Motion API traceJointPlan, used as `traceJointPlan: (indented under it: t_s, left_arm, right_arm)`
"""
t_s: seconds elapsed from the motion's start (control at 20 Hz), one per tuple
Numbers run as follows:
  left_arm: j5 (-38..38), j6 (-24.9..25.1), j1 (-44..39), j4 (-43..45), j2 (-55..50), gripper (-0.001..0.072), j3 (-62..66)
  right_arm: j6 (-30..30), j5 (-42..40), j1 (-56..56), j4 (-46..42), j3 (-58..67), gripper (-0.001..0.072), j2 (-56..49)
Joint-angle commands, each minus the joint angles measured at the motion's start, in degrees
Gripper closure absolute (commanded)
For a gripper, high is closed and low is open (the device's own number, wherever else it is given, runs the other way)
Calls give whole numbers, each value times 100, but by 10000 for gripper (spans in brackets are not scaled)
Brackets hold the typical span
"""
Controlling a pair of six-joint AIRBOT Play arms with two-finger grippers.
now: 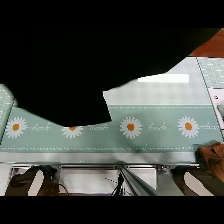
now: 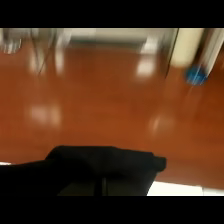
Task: Fold the shirts.
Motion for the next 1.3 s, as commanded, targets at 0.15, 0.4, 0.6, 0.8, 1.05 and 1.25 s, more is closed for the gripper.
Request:
traceJointPlan:
  t_s: [0.15, 0.4, 0.6, 0.8, 1.05, 1.25]
  left_arm:
    - [-1733, -833, 1073, 879, 162, 685, 2162]
    - [-3324, -1123, 1067, 1235, 85, 685, 2393]
    - [-4531, -1093, 1062, 1497, -481, 686, 2330]
    - [-4531, -717, 1069, 1617, -1082, 685, 1766]
    - [-3674, -247, 1062, 1735, -1912, 685, -120]
    - [-1561, 144, 977, 1714, -2855, 685, -1331]
  right_arm:
    - [407, 463, -2, -863, 481, 683, 1467]
    - [389, 2448, 50, -1266, 481, 683, 1628]
    - [282, 3770, 485, -1985, 472, 683, 931]
    - [271, 4070, 879, -1558, -35, 683, -184]
    - [245, 3324, 883, -1325, -431, 683, -1974]
    - [245, 2046, 883, -1248, -428, 682, -3213]
